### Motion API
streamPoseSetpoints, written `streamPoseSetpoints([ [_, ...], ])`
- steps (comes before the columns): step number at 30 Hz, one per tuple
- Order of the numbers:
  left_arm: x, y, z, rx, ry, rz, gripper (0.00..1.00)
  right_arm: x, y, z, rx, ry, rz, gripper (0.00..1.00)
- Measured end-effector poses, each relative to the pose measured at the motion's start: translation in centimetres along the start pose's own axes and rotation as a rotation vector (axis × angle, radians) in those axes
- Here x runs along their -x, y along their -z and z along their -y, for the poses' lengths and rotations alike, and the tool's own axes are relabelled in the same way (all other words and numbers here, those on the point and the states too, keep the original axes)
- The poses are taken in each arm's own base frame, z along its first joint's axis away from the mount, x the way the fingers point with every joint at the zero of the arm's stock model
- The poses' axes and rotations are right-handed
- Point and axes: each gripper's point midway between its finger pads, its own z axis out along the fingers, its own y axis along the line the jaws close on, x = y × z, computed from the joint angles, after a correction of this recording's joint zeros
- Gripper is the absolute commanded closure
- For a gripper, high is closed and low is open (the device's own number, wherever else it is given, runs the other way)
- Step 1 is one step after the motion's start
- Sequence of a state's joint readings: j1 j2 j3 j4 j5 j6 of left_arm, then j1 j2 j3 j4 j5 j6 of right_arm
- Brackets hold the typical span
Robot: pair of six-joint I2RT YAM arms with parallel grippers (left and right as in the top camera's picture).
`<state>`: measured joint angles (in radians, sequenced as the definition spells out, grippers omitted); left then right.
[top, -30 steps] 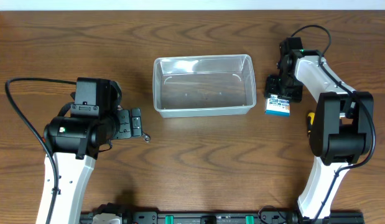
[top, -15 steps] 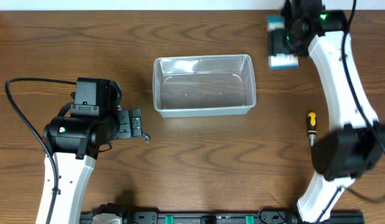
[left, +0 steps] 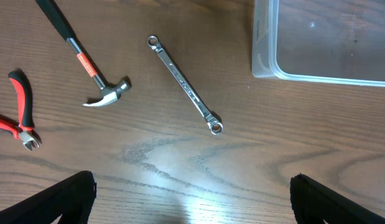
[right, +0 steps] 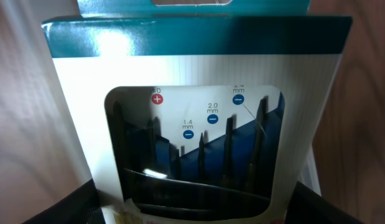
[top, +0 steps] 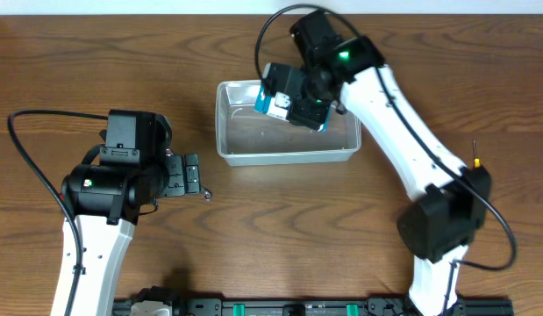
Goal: Pack container
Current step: 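Carry the box left and lower it into the clear container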
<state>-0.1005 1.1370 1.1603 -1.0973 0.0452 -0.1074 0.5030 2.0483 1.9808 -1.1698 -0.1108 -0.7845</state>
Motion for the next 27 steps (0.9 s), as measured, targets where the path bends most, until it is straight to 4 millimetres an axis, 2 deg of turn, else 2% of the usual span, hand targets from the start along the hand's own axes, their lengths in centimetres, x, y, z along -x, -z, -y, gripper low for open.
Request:
streamPoseSetpoints([
  [5,0.0,0.0,0.0,0.000,0.000,-0.002,0.02,-0.9,-4.3,0.4,0.044,0.055,-0.043,0.99],
  [9,-0.1,0.0,0.0,0.000,0.000,-0.002,0.02,-2.0,-7.5,-0.1,0.098,0.061,-0.092,0.95],
  [13,-0.1,0.0,0.0,0.001,0.000,-0.003,0.02,-3.5,-10.7,-1.2,0.164,0.052,-0.151,0.90],
  [15,-0.1,0.0,0.0,0.001,0.000,-0.005,0.02,-4.1,-11.8,-1.5,0.186,0.047,-0.172,0.83],
  [16,-0.2,0.0,0.0,0.001,0.000,-0.007,0.02,-4.4,-12.4,-1.7,0.198,0.043,-0.182,0.80],
  [17,-0.2,0.0,0.0,0.002,0.000,-0.008,0.02,-4.5,-12.7,-1.8,0.203,0.040,-0.187,0.70],
  [18,-0.3,0.0,-0.1,0.002,0.000,-0.010,0.02,-4.7,-12.9,-1.9,0.207,0.038,-0.191,0.56],
  [21,-0.4,0.0,-0.1,0.003,0.000,-0.015,0.02,-4.8,-13.2,-2.0,0.211,0.026,-0.198,0.34],
  [22,-0.4,0.0,-0.1,0.003,0.000,-0.015,0.02,-4.8,-13.2,-2.0,0.211,0.021,-0.198,0.22],
  [23,-0.4,0.0,-0.1,0.003,0.000,-0.015,0.02,-4.8,-13.2,-2.0,0.210,0.013,-0.199,0.01],
  [27,-0.4,0.0,-0.1,0.003,0.000,-0.017,0.02,-4.8,-13.2,-2.0,0.206,-0.006,-0.199,0.01],
])
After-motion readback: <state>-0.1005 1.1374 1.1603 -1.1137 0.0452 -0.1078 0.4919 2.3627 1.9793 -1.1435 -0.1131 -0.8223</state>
